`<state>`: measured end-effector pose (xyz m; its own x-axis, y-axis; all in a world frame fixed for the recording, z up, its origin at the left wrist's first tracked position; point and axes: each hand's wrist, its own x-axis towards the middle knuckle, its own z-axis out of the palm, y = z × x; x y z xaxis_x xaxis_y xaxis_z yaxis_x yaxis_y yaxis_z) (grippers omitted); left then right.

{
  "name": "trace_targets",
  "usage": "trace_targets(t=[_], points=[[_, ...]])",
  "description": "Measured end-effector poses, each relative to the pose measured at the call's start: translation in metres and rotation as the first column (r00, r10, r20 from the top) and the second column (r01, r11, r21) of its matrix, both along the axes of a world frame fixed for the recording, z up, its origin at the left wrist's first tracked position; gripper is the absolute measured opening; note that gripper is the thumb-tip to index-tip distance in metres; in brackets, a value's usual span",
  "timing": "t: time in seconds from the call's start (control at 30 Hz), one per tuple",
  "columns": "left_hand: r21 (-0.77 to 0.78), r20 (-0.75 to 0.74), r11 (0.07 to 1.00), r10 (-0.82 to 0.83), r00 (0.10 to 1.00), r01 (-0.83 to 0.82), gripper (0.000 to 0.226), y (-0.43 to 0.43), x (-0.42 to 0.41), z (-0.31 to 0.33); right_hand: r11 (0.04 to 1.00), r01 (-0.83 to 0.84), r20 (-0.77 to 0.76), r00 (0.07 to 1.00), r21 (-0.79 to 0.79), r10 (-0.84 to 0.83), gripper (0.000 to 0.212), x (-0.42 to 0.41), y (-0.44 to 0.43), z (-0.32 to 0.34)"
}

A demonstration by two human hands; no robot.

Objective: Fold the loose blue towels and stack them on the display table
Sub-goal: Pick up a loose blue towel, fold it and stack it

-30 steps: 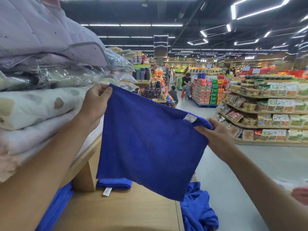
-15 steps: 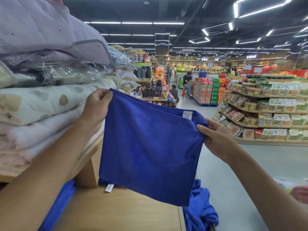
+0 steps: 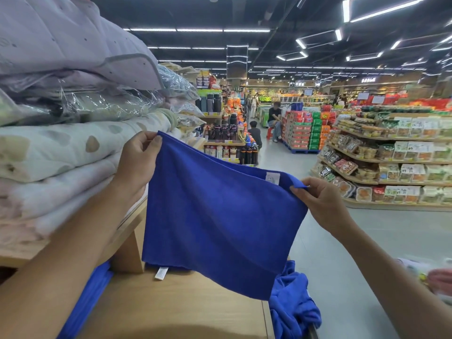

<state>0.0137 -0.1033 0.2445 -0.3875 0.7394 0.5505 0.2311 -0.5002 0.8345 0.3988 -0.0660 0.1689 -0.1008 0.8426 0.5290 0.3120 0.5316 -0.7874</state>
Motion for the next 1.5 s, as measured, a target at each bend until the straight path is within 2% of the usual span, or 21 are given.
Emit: trace_targets(t=[0.1, 0.17, 0.23, 0.33, 0.4, 0.43, 0.53, 0.6, 0.67, 0.73, 0.9, 1.03, 1.13, 1.17, 1.23, 1.27, 1.3, 1.4, 1.5], points=[[0.021, -0.102, 0.998, 0.068, 0.992, -0.067, 0.017, -0.005, 0.001, -0.009, 0.997, 0.082, 0.115, 0.990, 0.001, -0.082, 0.011, 0.006, 0.000, -0.011], [0.039, -0.169, 0.993, 0.119, 0.978, -0.114, 0.019, -0.008, 0.002, -0.016, 0.996, 0.039, 0.096, 0.995, -0.074, -0.032, 0.014, 0.010, -0.004, -0.015], [0.046, -0.177, 0.990, 0.136, 0.975, -0.130, 0.020, -0.010, 0.002, -0.023, 0.970, -0.053, -0.027, 0.998, -0.238, 0.048, 0.014, 0.013, -0.008, -0.017], [0.046, -0.175, 0.989, 0.146, 0.974, -0.140, 0.020, -0.014, 0.001, -0.029, 0.863, -0.247, -0.307, 0.945, -0.441, 0.114, 0.009, 0.011, -0.012, -0.018], [0.048, -0.168, 0.988, 0.151, 0.974, -0.145, 0.017, -0.017, 0.000, -0.033, 0.802, -0.363, -0.446, 0.884, -0.475, 0.136, 0.033, 0.012, -0.013, -0.018], [0.048, -0.164, 0.988, 0.155, 0.974, -0.149, 0.015, -0.019, 0.000, -0.034, 0.789, -0.396, -0.465, 0.871, -0.471, 0.160, 0.041, 0.014, -0.013, -0.019], [0.047, -0.157, 0.987, 0.160, 0.975, -0.154, 0.013, -0.027, -0.002, -0.039, 0.806, -0.388, -0.386, 0.896, -0.447, 0.218, 0.045, 0.018, -0.022, -0.019], [0.062, -0.157, 0.986, 0.165, 0.974, -0.157, 0.013, -0.034, -0.003, -0.043, 0.869, -0.277, -0.281, 0.945, -0.411, 0.168, 0.032, 0.017, -0.028, -0.019], [0.091, -0.150, 0.983, 0.170, 0.974, -0.158, 0.012, -0.043, -0.006, -0.050, 0.917, -0.160, -0.194, 0.977, -0.364, 0.093, 0.007, 0.017, -0.034, -0.018], [0.114, -0.158, 0.977, 0.198, 0.967, -0.181, 0.011, -0.053, -0.009, -0.057, 0.945, -0.106, -0.127, 0.989, -0.308, 0.070, 0.013, 0.019, -0.039, -0.017], [0.217, -0.198, 0.932, 0.334, 0.921, -0.291, 0.008, -0.088, -0.016, -0.071, 0.963, -0.194, -0.101, 0.979, -0.187, 0.177, 0.010, 0.021, -0.067, -0.005], [0.281, -0.153, 0.845, 0.507, 0.848, -0.455, 0.033, -0.128, -0.009, -0.076, 0.949, -0.276, -0.130, 0.958, -0.154, 0.257, 0.021, 0.019, -0.089, 0.008], [0.339, -0.187, 0.798, 0.577, 0.795, -0.499, 0.020, -0.152, -0.013, -0.098, 0.916, -0.313, -0.116, 0.949, -0.252, 0.292, 0.042, 0.016, -0.099, 0.002], [0.319, -0.176, 0.792, 0.590, 0.788, -0.521, 0.022, -0.156, -0.018, -0.110, 0.911, -0.295, -0.098, 0.955, -0.289, 0.278, 0.042, 0.013, -0.099, -0.007], [0.277, -0.162, 0.804, 0.579, 0.799, -0.527, 0.030, -0.161, -0.025, -0.139, 0.905, -0.239, -0.052, 0.970, -0.352, 0.236, 0.027, 0.003, -0.095, -0.036], [0.268, -0.163, 0.829, 0.542, 0.825, -0.491, 0.023, -0.162, -0.028, -0.157, 0.890, -0.229, -0.046, 0.972, -0.395, 0.230, 0.019, -0.003, -0.092, -0.056], [0.242, -0.179, 0.853, 0.507, 0.843, -0.462, 0.011, -0.163, -0.029, -0.176, 0.864, -0.220, -0.043, 0.973, -0.453, 0.225, 0.017, -0.009, -0.089, -0.077], [0.071, -0.236, 0.905, 0.424, 0.874, -0.420, 0.025, -0.165, -0.027, -0.224, 0.735, -0.179, -0.051, 0.980, -0.654, 0.193, 0.025, -0.028, -0.088, -0.132], [-0.053, -0.317, 0.910, 0.376, 0.871, -0.412, 0.023, -0.164, -0.031, -0.258, 0.647, -0.192, -0.122, 0.981, -0.738, 0.151, 0.027, -0.039, -0.087, -0.170]])
